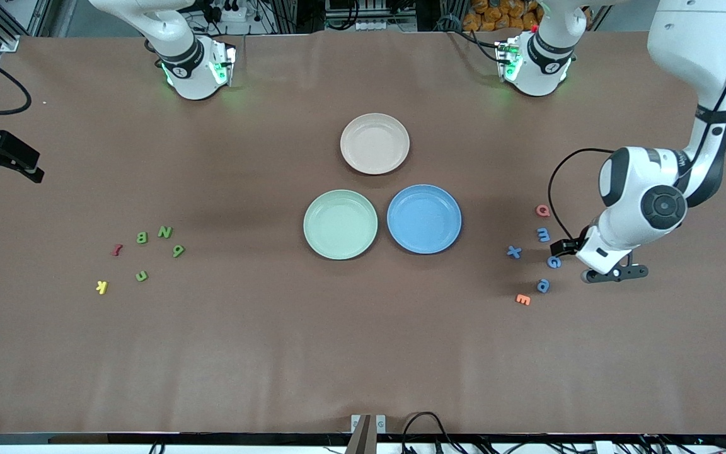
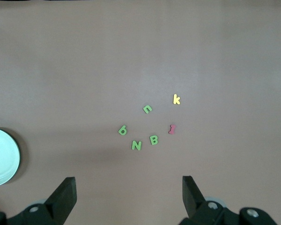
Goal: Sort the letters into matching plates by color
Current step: 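Move the left gripper down over the blue letter 'a'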
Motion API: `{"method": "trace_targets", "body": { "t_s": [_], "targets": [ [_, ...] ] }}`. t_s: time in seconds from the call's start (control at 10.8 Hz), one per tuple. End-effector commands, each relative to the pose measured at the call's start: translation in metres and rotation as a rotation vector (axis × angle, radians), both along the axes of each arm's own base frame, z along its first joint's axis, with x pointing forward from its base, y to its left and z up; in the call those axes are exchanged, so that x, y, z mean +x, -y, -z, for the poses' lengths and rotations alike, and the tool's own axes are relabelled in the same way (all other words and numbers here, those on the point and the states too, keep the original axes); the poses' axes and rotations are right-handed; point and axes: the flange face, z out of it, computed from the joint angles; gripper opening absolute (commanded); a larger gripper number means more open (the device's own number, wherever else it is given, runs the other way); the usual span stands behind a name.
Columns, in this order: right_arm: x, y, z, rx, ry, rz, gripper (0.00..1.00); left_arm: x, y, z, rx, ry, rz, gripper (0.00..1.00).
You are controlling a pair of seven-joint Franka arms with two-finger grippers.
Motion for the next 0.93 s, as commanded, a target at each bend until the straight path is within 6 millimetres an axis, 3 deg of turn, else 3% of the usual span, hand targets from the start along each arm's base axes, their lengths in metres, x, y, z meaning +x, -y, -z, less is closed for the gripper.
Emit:
{"method": "trace_targets", "body": {
  "t_s": [0.0,0.56,0.84],
  "targets": [
    [-0.002,0.003,-0.003,-0.001,0.003,0.006,1.0,0.005,0.002,0.021,0.009,0.023,0.02,1.0],
    [-0.001,0.003,-0.004,-0.001,0.008,0.006,1.0,0.007,-0.002,0.061,-0.018,0.016,0.192,1.0],
    [-0.001,0.003,-0.004,-0.001,0.011,0.006,1.0,0.002,-0.002,0.07,-0.02,-0.003,0.214,1.0]
  ]
}}
